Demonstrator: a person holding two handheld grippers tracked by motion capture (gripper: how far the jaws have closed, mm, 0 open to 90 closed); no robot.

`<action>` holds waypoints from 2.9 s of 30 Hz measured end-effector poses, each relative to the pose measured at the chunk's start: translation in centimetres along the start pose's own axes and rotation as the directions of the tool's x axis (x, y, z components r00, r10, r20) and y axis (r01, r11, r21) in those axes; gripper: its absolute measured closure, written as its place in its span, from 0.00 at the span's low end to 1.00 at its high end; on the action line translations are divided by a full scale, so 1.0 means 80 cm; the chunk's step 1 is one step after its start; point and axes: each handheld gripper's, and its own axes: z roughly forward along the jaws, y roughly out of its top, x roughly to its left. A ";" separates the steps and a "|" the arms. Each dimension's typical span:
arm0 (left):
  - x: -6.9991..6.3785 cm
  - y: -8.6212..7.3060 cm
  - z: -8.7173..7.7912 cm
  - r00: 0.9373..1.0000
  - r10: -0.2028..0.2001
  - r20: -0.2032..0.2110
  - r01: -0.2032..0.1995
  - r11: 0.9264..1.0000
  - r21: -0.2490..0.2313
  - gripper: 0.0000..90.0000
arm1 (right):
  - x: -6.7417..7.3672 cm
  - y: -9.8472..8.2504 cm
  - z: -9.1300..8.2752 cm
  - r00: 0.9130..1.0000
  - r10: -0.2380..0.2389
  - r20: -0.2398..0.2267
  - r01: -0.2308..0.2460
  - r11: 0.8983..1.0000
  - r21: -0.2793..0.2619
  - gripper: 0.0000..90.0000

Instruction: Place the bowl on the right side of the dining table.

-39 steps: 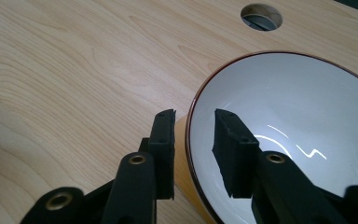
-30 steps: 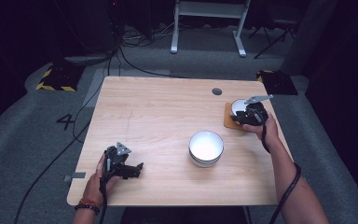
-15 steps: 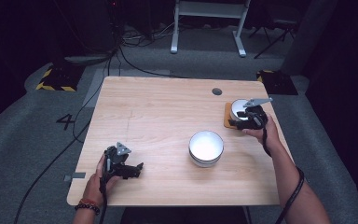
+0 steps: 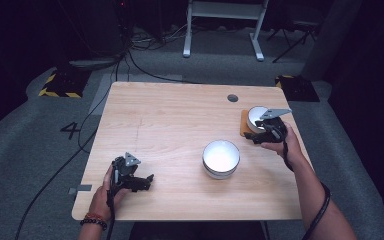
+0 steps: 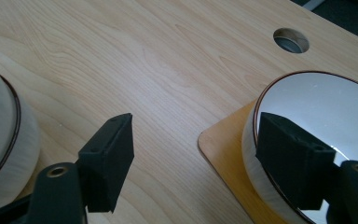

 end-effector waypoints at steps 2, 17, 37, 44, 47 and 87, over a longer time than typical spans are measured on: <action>0.000 0.000 0.000 1.000 0.000 0.000 0.000 1.000 0.000 0.00 | 0.003 0.000 -0.002 1.000 -0.001 -0.003 0.001 1.000 0.001 0.31; 0.000 0.000 0.000 1.000 0.000 0.000 0.000 1.000 0.000 0.00 | 0.018 -0.008 -0.014 0.997 -0.079 -0.018 0.080 0.996 0.039 0.30; 0.000 0.000 0.000 1.000 0.002 0.000 -0.002 1.000 0.001 0.00 | 0.035 -0.028 -0.025 0.994 -0.113 0.001 0.112 0.989 0.092 0.28; 0.000 0.000 0.000 1.000 0.000 0.000 0.000 1.000 0.000 0.00 | 0.040 -0.041 -0.029 0.994 -0.108 -0.001 0.107 0.989 0.103 0.28; 0.000 0.000 0.000 1.000 0.000 0.000 0.000 1.000 0.000 0.00 | 0.043 -0.046 -0.029 0.993 -0.116 0.002 0.115 0.987 0.112 0.28; 0.000 0.000 0.000 1.000 0.000 0.000 0.000 1.000 0.000 0.00 | 0.068 -0.099 -0.052 0.991 -0.125 0.039 0.117 0.981 0.156 0.26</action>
